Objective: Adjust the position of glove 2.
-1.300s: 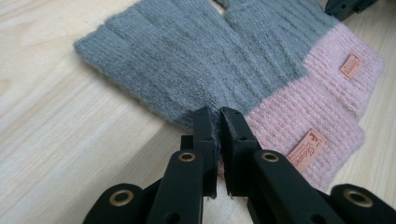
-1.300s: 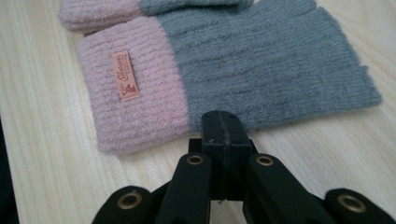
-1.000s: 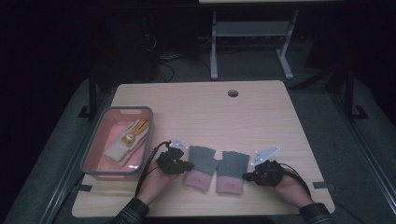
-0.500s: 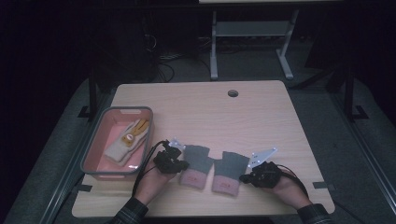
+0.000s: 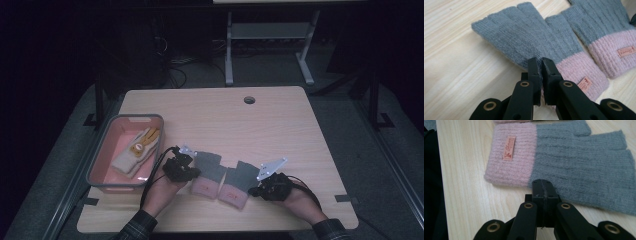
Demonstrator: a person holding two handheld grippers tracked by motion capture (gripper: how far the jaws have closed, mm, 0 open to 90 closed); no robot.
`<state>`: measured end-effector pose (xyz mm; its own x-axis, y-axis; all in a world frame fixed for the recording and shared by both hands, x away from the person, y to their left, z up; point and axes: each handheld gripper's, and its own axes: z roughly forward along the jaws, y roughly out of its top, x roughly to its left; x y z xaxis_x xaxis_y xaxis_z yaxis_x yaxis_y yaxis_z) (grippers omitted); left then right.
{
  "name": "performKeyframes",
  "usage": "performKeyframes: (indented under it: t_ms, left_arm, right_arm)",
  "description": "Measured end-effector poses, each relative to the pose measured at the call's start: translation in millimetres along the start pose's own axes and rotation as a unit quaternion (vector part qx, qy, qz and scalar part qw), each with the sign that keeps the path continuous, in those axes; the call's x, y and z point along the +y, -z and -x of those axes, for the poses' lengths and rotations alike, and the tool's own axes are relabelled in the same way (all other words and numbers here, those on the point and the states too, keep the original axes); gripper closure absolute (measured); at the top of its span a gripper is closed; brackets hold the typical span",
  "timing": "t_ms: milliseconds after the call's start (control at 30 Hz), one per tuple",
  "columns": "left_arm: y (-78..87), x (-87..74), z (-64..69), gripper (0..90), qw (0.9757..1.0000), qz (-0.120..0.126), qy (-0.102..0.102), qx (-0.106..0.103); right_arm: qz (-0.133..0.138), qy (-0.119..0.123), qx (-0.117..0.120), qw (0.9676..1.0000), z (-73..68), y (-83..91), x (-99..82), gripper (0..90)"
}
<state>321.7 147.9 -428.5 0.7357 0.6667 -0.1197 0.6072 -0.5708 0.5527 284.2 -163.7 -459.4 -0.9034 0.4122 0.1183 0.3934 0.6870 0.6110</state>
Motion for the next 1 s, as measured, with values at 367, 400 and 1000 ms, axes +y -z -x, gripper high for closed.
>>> performKeyframes:
  t_ms: [367, 400, 1000]
  left_arm:
    - [4.6, 7.3, 3.1, 85.6, 0.9997, 0.022, -0.005, -0.012]
    - [5.8, 8.0, 3.4, 85.6, 0.9995, 0.029, -0.003, -0.016]
    - [13.5, 28.6, 21.9, 85.9, 0.9928, 0.089, -0.031, -0.075]
  right_arm:
    - [0.008, -0.004, 0.003, 1.0, 0.5, -5.9, 7.9, 90.0]
    - [0.008, 0.0, 0.002, 1.0, 1.1, -6.5, 8.4, 90.0]
    - [0.008, -0.002, -0.004, 1.0, -1.2, -19.5, 24.1, 90.0]
